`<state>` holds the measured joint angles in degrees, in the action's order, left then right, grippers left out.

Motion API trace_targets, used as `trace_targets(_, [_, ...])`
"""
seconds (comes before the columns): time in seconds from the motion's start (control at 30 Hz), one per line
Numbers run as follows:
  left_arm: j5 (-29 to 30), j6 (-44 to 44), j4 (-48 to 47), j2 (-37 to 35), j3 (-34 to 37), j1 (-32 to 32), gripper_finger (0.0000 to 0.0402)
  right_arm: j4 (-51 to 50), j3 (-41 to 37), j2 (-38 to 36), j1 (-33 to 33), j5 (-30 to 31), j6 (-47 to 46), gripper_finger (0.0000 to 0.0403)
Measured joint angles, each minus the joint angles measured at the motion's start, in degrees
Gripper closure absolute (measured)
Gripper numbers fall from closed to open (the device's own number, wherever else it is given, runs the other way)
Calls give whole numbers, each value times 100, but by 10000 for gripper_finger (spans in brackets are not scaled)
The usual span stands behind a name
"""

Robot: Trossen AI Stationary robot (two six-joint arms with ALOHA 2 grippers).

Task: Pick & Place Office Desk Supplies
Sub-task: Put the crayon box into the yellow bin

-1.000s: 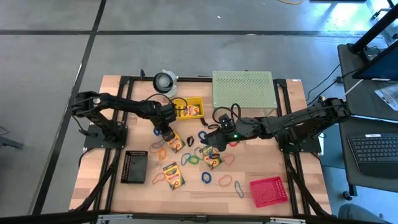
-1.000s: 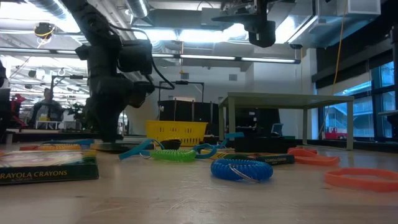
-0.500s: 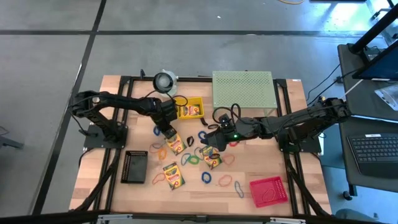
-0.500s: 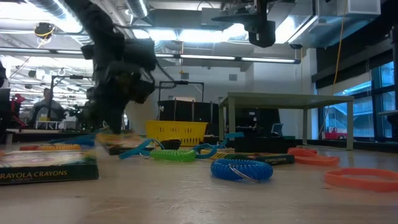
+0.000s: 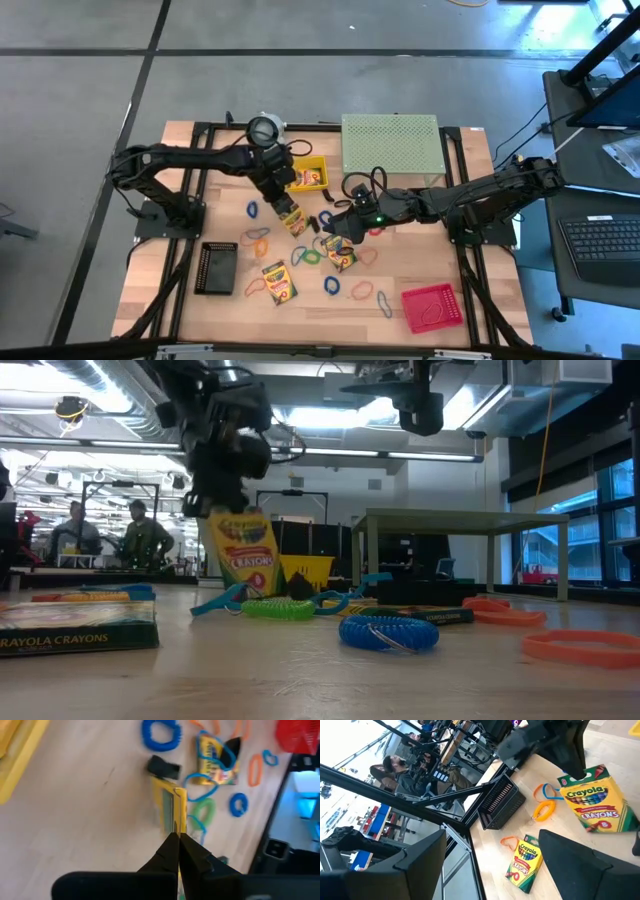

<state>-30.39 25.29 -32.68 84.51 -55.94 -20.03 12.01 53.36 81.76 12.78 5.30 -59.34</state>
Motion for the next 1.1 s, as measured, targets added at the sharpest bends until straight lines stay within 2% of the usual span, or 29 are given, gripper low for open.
trace_targets(0.3, [-443, -47, -265, -4, -726, -2, 400, -2, 0, 0, 0, 2, 21, 85])
trace_targets(0.47, [-451, -45, -270, -4, -1014, -34, 400, -2, 0, 0, -10, 5, 25, 85])
trace_targets(0.6, [-57, 131, -66, -4, -1146, -195, 400, -2, 0, 0, -11, 9, 25, 84])
trace_targets(0.93, [271, 530, 924, 13, -1158, -1174, 400, 243, 0, 0, -17, 28, 82, 84])
trace_targets(1.1, [585, 561, 974, 13, -1158, -1498, 400, 415, 0, 0, -80, 28, 180, 84])
